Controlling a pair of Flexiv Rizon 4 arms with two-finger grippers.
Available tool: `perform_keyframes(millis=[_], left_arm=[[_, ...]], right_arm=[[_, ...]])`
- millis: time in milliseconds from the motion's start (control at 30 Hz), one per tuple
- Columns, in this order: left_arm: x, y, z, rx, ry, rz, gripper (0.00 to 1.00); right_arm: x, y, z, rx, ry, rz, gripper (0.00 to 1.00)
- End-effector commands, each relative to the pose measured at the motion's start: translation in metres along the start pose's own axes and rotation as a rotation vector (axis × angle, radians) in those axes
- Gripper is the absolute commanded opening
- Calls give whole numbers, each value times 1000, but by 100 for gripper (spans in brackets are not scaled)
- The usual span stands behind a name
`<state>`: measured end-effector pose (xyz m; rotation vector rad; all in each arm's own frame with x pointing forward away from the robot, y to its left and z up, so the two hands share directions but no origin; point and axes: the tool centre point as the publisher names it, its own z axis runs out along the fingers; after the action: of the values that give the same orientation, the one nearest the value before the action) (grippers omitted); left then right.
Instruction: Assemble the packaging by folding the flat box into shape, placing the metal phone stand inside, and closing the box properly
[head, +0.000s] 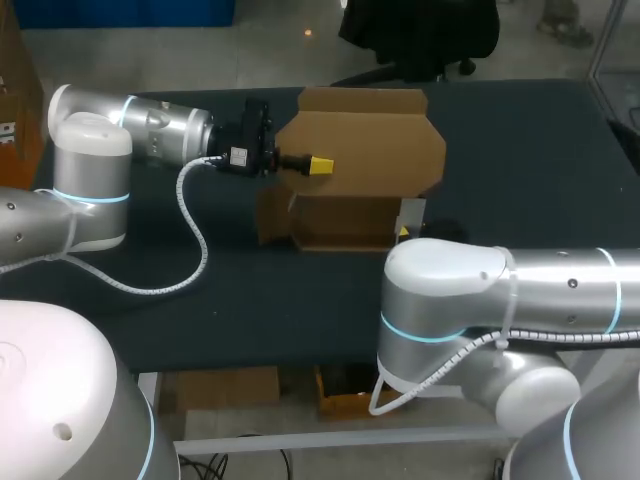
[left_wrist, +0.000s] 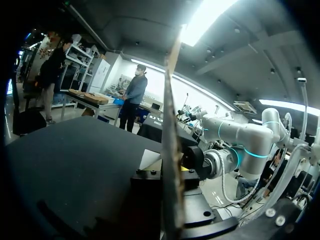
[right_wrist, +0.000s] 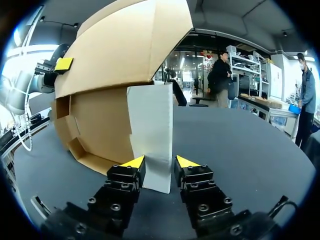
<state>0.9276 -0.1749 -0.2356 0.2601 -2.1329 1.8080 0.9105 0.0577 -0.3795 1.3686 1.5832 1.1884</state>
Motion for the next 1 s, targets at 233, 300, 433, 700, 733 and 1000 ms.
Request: perform_keyframes(millis=[233, 300, 433, 700, 733, 1000], left_arm=[[-2, 3, 1, 0, 4, 0, 0], [-2, 3, 1, 0, 4, 0, 0], [-2, 3, 1, 0, 4, 0, 0], [-2, 3, 1, 0, 4, 0, 0], [-2, 3, 1, 0, 4, 0, 0], [-2, 3, 1, 0, 4, 0, 0]], right_arm=[[1, -2, 2, -3, -90, 10, 36], [1, -3, 2, 0, -81, 10, 36], [3, -4, 5, 22, -60, 10, 36], [5, -8, 5, 43, -61, -1, 36], [4, -9, 5, 44, -59, -1, 36], [-1, -5, -1, 46, -48, -21, 38]])
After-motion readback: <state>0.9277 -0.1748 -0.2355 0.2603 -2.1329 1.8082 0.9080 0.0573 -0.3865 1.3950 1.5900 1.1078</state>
